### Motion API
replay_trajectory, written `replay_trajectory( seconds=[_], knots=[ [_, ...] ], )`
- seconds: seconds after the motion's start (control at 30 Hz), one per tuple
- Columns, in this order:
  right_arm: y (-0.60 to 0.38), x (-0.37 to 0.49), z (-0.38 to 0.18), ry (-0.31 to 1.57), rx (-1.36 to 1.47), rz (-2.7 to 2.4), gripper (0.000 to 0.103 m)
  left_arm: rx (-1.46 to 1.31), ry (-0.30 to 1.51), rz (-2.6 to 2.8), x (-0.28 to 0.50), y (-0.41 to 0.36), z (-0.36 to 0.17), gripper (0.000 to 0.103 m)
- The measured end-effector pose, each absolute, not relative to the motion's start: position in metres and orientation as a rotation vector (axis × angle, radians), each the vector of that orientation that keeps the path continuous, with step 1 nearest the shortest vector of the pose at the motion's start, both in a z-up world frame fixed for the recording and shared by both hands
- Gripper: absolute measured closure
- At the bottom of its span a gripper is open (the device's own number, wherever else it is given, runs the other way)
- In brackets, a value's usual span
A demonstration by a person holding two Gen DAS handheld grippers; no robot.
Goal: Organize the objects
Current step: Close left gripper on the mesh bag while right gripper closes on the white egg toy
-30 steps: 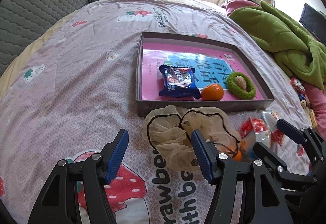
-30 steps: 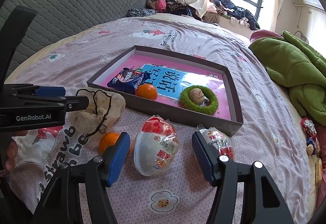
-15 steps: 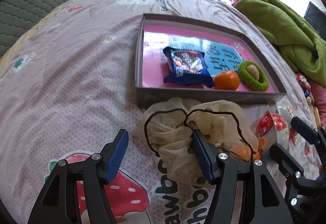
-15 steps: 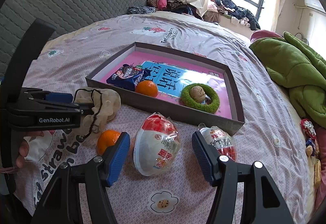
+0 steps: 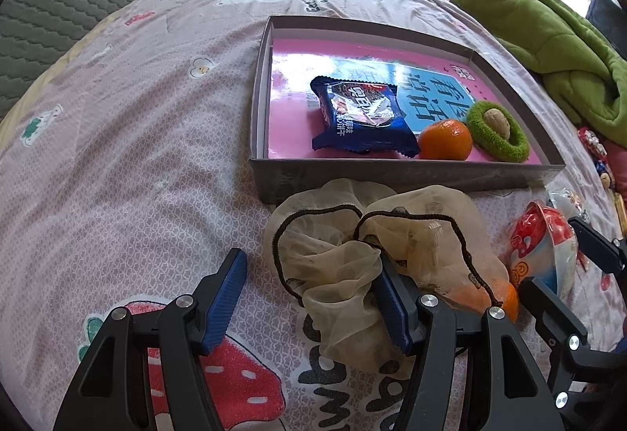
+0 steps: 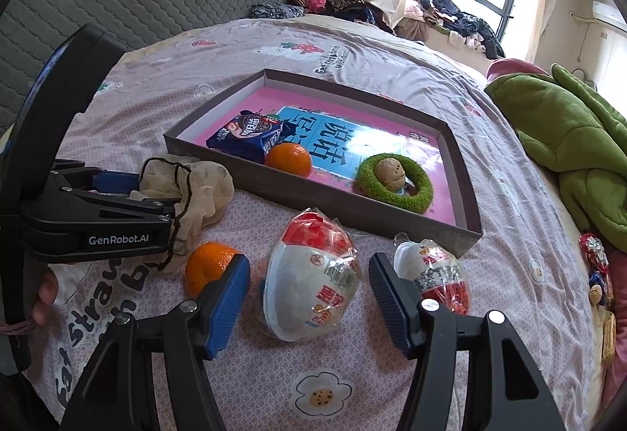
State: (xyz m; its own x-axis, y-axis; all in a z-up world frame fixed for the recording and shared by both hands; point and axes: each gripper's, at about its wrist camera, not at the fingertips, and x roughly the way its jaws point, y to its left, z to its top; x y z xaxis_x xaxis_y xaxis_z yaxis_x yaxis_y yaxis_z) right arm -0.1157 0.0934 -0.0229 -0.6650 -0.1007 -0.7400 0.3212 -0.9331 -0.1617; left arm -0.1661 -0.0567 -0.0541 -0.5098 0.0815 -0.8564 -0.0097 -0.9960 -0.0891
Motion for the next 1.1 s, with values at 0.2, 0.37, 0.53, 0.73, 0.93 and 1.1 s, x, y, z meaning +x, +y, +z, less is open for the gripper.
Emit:
replay_trajectory(
  seconds=[0.2, 0.37, 0.53, 0.73, 0.93, 1.1],
  knots=[
    [0.091, -0.121, -0.029, 0.426, 1.186, -2.632, 0.045, -1.527, -0.112, 2.683, -0.168, -0.056, -0.054, 0.037],
    [0.089, -0.122, -0.033, 0.44, 1.178, -2.636, 0.047, -1.517, -0.112, 2.685, -0.169, -0.055, -0.055, 0.037],
    [0.091, -0.122, -0.031, 0.418, 1.159, -2.629, 0.048, -1.5, -0.112, 2.68, -0.169, -0.054, -0.056, 0.045],
    [0.091, -0.121, -0.029, 0.413, 1.144, -2.626, 0.048, -1.473, -0.104, 2.658, -0.166, -0.048, -0.053, 0.081],
    [0.094, -0.119, -0.027, 0.396, 1.139, -2.625, 0.048, -1.455, -0.118, 2.646, -0.162, -0.048, -0.051, 0.09],
    [0.097, -0.119, -0.025, 0.387, 1.129, -2.633, 0.048, -1.435, -0.145, 2.645, -0.155, -0.05, -0.046, 0.091]
  ],
)
